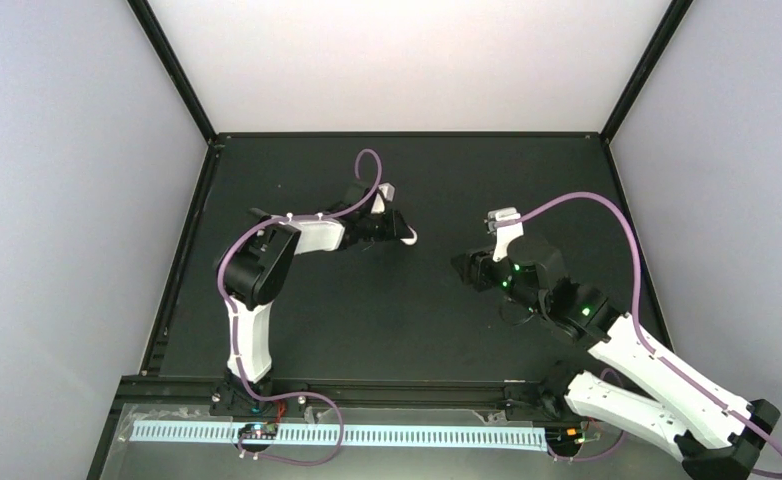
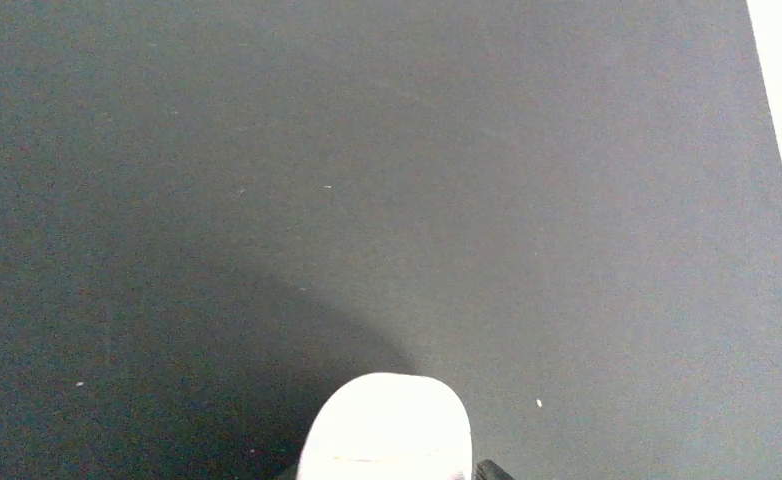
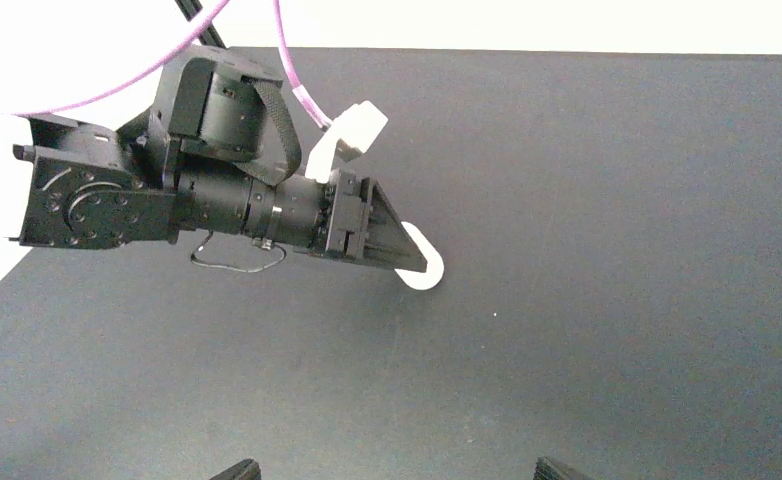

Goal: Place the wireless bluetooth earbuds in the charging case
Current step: Place the charging case at the center of the board, then reset both arms

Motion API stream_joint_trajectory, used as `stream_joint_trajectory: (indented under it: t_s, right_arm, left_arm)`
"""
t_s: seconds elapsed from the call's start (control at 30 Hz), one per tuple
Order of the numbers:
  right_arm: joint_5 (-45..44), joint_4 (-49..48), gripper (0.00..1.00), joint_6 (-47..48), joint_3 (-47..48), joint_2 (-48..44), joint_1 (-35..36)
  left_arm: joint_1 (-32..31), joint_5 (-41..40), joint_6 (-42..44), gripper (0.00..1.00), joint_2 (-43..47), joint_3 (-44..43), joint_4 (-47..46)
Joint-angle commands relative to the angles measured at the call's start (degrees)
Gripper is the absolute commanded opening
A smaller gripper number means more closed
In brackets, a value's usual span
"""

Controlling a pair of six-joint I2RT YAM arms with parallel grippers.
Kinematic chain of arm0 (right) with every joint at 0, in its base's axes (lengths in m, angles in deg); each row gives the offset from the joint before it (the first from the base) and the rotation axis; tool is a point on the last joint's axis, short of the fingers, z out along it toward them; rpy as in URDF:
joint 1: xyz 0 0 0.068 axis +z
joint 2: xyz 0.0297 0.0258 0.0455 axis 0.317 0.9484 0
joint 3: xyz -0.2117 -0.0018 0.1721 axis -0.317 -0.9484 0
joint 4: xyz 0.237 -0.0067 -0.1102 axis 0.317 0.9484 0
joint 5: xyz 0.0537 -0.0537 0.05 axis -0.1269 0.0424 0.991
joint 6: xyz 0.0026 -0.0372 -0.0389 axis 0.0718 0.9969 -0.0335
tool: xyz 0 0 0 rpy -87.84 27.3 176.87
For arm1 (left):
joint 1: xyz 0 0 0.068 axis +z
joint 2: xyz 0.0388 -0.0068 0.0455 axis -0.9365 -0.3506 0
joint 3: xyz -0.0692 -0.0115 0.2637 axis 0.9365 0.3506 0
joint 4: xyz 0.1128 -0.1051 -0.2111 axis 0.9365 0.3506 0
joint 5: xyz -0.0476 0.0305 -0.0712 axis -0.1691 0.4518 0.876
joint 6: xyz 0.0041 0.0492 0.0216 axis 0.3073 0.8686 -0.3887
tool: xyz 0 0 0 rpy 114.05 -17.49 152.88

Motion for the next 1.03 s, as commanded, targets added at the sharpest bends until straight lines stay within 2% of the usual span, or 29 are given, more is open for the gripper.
stream_joint_trajectory:
  t_s: [0.0, 0.2, 0.23, 0.27, 0.37, 0.43, 0.53, 0.6, 0.67, 0.83, 1.0]
  right_arm:
    - [-0.4, 0.6, 0.71, 0.8, 2.6, -1.2, -0.3]
    - [-1.6, 1.4, 0.71, 1.2, 3.4, -2.5, -0.3]
    - [-2.0, 1.6, 0.71, 1.3, 3.6, -2.7, -0.2]
    - [-2.4, 1.9, 0.71, 1.4, 3.8, -2.9, -0.3]
    - [-3.9, 1.6, 0.73, 2.0, 4.0, -3.8, -0.4]
    - [-6.4, 0.8, 0.81, 2.2, 3.8, -4.1, -0.3]
    - [-17.4, -0.1, 0.95, -1.0, 3.5, -4.2, -0.2]
    - [-29.0, -0.2, 0.97, -4.6, 2.5, -4.3, -0.3]
    - [-35.1, -0.8, 1.00, -5.5, 1.1, -4.9, -0.3]
    - [-37.8, -3.3, 1.00, 1.7, -1.3, -6.1, -0.3]
    - [-35.6, -5.5, 1.00, 3.4, -4.2, -6.6, -0.4]
  left_arm:
    - [0.4, -2.4, 1.1, 0.51, -0.3, 2.1, 5.1]
    - [1.0, -7.4, 1.6, 0.88, 7.4, 7.6, 7.8]
    - [1.1, -8.7, 1.6, 0.97, 8.7, 8.4, 8.9]
    - [1.3, -10.3, 1.6, 0.99, 11.6, 9.2, 10.7]
    - [1.4, -15.9, 1.9, 0.99, 20.0, 11.9, 16.4]
    - [1.4, -19.8, 2.0, 0.99, 25.9, 12.1, 22.7]
    - [1.4, -23.8, 3.0, 0.99, 33.5, 9.5, 31.8]
    - [1.4, -25.2, 4.6, 0.99, 38.1, 7.8, 36.1]
    - [1.3, -25.5, 6.5, 0.99, 42.8, 7.6, 38.0]
    - [1.2, -29.3, 8.3, 0.99, 53.1, 13.7, 36.1]
    - [1.2, -33.1, 9.4, 0.99, 56.7, 17.3, 34.0]
